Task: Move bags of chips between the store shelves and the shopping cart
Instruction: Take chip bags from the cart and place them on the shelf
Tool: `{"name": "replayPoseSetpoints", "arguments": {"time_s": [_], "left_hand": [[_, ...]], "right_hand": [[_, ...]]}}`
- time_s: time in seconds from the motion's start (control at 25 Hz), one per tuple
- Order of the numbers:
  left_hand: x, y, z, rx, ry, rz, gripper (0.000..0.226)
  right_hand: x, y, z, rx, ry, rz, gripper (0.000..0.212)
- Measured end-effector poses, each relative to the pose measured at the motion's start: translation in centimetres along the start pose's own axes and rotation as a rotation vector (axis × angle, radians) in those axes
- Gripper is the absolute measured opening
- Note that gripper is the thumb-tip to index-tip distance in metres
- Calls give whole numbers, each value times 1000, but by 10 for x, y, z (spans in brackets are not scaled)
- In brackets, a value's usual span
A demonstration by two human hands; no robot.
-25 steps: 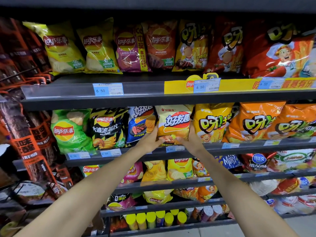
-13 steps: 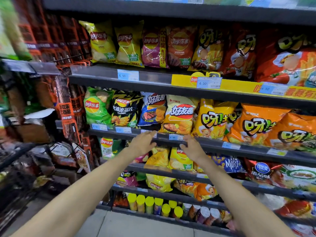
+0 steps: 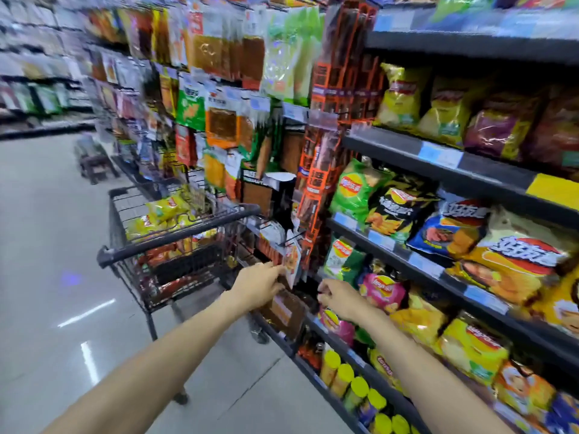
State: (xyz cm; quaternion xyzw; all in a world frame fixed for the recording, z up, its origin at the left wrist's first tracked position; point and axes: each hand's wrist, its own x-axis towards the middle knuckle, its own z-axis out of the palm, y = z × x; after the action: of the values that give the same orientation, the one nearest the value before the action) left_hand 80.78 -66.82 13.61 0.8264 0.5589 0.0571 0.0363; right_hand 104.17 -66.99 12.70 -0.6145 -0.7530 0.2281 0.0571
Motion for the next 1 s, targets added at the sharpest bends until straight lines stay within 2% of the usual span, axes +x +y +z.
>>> {"name": "replayPoseSetpoints", "arguments": {"time_s": [0.12, 0.36, 0.56, 0.72, 1.0], "left_hand": [[-58, -76, -11, -15, 7, -194, 28], [-207, -244, -42, -78, 32, -543, 34], [-308, -353, -56, -46, 17, -725, 40], [-358, -411, -64, 20, -27, -791, 41], [-348, -518, -63, 8, -52, -876, 39]], "right_hand": [[36, -83, 31, -42, -81, -157, 19], [87, -300, 119, -99, -186, -469, 23], [107, -451, 189, -30, -259, -637, 23], [122, -532, 242, -95, -424, -709, 26], [217, -627, 273, -127, -470, -829, 24]]}}
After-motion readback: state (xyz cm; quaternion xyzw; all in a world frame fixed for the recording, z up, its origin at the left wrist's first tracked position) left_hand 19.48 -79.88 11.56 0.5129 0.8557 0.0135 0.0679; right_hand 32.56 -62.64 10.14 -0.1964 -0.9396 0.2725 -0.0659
